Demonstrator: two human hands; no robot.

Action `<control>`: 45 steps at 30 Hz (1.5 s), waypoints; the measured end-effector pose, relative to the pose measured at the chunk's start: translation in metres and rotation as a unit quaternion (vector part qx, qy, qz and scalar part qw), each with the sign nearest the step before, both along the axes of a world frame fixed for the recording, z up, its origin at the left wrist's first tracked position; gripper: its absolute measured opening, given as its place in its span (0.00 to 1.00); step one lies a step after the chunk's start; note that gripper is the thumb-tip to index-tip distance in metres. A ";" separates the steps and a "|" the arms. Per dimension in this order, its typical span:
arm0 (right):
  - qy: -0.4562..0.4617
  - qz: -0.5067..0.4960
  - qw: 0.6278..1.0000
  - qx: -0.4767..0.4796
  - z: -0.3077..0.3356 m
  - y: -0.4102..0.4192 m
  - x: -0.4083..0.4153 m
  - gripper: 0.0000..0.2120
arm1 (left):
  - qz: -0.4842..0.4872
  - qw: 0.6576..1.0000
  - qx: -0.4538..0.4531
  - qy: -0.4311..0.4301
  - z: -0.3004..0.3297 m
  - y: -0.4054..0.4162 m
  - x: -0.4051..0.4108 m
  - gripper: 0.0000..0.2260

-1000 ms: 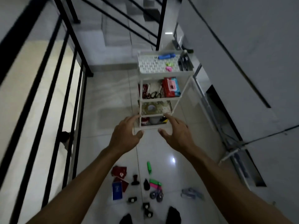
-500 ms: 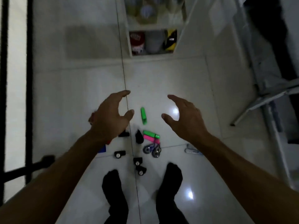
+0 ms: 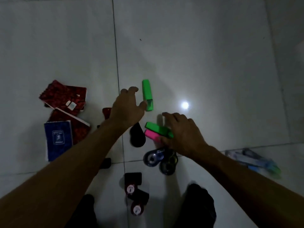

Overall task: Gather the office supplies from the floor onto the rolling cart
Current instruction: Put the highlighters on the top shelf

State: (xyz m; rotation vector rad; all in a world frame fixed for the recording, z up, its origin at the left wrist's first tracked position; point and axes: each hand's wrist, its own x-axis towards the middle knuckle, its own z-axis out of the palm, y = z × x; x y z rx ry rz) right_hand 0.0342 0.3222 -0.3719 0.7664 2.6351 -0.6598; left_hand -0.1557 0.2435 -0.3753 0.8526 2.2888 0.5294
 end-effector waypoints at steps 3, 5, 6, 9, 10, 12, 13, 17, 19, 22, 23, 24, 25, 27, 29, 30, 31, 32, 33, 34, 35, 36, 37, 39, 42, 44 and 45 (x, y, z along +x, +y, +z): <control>0.006 0.015 1.000 0.016 -0.022 -0.004 -0.003 0.35 | 0.038 0.999 -0.005 0.002 -0.028 0.018 0.005 0.33; 0.013 0.010 1.000 0.006 -0.026 -0.006 -0.004 0.33 | 0.050 0.998 -0.003 0.028 -0.033 0.026 0.009 0.32; 0.020 0.005 1.000 0.005 -0.028 -0.006 -0.004 0.31 | 0.049 0.998 0.000 0.040 -0.035 0.031 0.010 0.30; 0.010 -0.005 1.000 0.011 -0.034 -0.006 -0.005 0.25 | 0.012 0.999 -0.003 0.044 -0.032 0.039 0.010 0.21; 0.008 -0.013 1.000 0.009 -0.035 -0.006 -0.005 0.22 | -0.001 0.999 -0.010 0.038 -0.030 0.039 0.008 0.19; 0.020 -0.048 0.998 -0.024 -0.033 -0.003 -0.005 0.16 | -0.018 0.999 -0.030 0.022 -0.022 0.038 0.002 0.19; 0.026 -0.076 0.995 -0.056 -0.028 0.002 -0.005 0.14 | -0.022 0.999 -0.037 0.013 -0.016 0.036 -0.001 0.19; -0.022 -0.152 0.977 -0.147 0.009 0.023 -0.003 0.14 | -0.038 0.999 -0.030 -0.014 0.021 0.029 -0.009 0.18; -0.019 -0.173 0.972 -0.161 0.039 0.029 -0.007 0.13 | -0.036 0.999 -0.012 -0.018 0.053 0.029 -0.011 0.17; 0.000 -0.189 0.967 -0.173 0.087 0.034 -0.016 0.13 | -0.027 0.999 0.015 -0.019 0.105 0.035 -0.013 0.17; 0.007 -0.189 0.969 -0.162 0.106 0.037 -0.021 0.13 | -0.027 0.999 0.023 -0.021 0.126 0.038 -0.014 0.17; 0.014 -0.190 0.970 -0.151 0.128 0.041 -0.027 0.13 | -0.030 0.999 0.033 -0.021 0.148 0.041 -0.016 0.18; 0.021 -0.192 0.970 -0.144 0.148 0.044 -0.034 0.12 | -0.037 0.998 0.042 -0.019 0.167 0.045 -0.017 0.18; 0.036 -0.198 0.971 -0.131 0.195 0.053 -0.050 0.12 | -0.048 0.997 0.061 -0.008 0.215 0.052 -0.026 0.19; 0.057 -0.200 0.973 -0.102 0.245 0.065 -0.067 0.12 | -0.055 0.995 0.083 0.003 0.265 0.060 -0.038 0.19; 0.070 -0.199 0.974 -0.086 0.267 0.071 -0.073 0.12 | -0.057 0.994 0.093 0.008 0.287 0.063 -0.043 0.19; 0.082 -0.198 0.974 -0.071 0.295 0.076 -0.079 0.12 | -0.059 0.993 0.104 0.016 0.315 0.066 -0.050 0.19; 0.094 -0.195 0.974 -0.060 0.321 0.080 -0.085 0.11 | -0.063 0.991 0.113 0.025 0.341 0.068 -0.056 0.19; 0.105 -0.195 0.974 -0.050 0.348 0.085 -0.090 0.11 | -0.066 0.990 0.120 0.033 0.368 0.069 -0.062 0.18; 0.115 -0.190 0.974 -0.038 0.376 0.088 -0.096 0.11 | -0.067 0.989 0.127 0.043 0.395 0.069 -0.068 0.18; 0.124 -0.179 0.976 -0.027 0.399 0.091 -0.101 0.11 | -0.066 0.988 0.132 0.048 0.419 0.070 -0.073 0.17; 0.136 -0.163 0.977 -0.009 0.432 0.095 -0.107 0.12 | -0.066 0.986 0.143 0.056 0.451 0.071 -0.080 0.17; 0.139 -0.147 0.979 0.008 0.464 0.099 -0.114 0.13 | -0.068 0.984 0.152 0.064 0.484 0.071 -0.086 0.17; 0.148 -0.137 0.978 0.044 0.528 0.105 -0.128 0.15 | -0.076 0.980 0.162 0.082 0.547 0.071 -0.098 0.17; 0.162 -0.132 0.977 0.049 0.614 0.110 -0.143 0.16 | -0.095 0.974 0.176 0.109 0.636 0.070 -0.114 0.15; 0.162 -0.124 0.977 0.054 0.666 0.110 -0.148 0.17 | -0.112 0.970 0.179 0.120 0.690 0.068 -0.122 0.15; 0.165 -0.117 0.978 0.057 0.688 0.110 -0.151 0.17 | -0.117 0.969 0.176 0.129 0.711 0.067 -0.126 0.16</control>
